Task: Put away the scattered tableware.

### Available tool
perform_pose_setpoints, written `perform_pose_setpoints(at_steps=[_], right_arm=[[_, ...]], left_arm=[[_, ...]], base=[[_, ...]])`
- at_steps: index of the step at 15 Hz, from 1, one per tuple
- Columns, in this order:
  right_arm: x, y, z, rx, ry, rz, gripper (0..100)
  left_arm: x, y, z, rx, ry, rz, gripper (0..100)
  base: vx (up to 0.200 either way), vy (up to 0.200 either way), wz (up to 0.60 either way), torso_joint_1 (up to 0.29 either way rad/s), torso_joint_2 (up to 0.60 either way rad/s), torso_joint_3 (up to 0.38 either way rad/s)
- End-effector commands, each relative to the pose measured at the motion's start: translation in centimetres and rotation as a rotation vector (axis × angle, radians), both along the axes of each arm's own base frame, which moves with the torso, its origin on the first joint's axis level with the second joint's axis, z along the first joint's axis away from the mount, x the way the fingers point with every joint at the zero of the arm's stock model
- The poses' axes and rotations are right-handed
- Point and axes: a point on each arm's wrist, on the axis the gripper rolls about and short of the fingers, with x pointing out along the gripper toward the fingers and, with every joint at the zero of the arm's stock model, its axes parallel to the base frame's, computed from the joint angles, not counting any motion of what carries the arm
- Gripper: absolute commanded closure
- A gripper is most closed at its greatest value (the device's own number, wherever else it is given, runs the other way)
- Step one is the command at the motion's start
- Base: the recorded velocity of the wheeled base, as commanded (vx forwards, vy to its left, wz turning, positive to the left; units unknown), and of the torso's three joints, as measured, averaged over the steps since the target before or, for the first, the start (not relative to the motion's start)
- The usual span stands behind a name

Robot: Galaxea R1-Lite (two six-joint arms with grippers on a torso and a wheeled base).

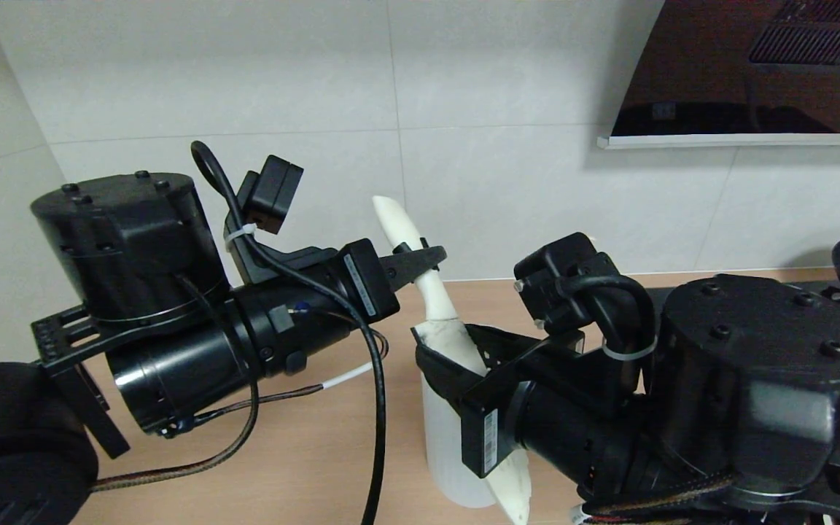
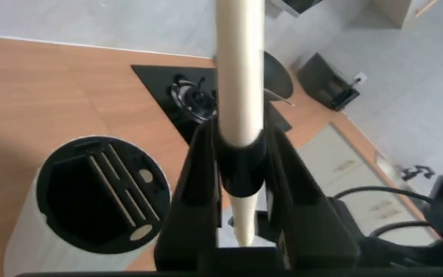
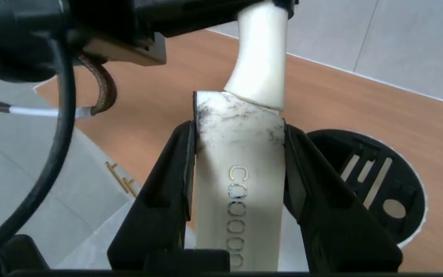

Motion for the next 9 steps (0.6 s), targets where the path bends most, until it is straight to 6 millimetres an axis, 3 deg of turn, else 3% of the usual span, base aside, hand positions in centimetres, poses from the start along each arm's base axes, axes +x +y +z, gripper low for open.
perform_pose_setpoints(at_steps=[1,7,8,9], right_arm=[[-0.06,-0.19,0.3,0.009,-0.005,-0.001,100],[-0.03,-0.44,0.4,0.012,-0.007,-0.007,100],[-0.04,-0.47,0.45,0.013,-0.007,-0.007,0],[-0.02,-0.52,0.5,0.016,-0.007,-0.009,0]], left_arm=[[-0.08,0.05,0.1,-0.002,-0.002,0.0,100],[-0.15,0.11,0.48,-0.011,-0.013,0.002,100],[-0.16,0.12,0.61,-0.014,-0.017,0.003,100],[-0.13,0.1,0.72,-0.016,-0.019,0.005,100]], base=[[0.0,0.0,0.0,0.0,0.0,0.0],[0.0,0.0,0.0,0.0,0.0,0.0],[0.0,0.0,0.0,0.0,0.0,0.0],[0.0,0.0,0.0,0.0,0.0,0.0]])
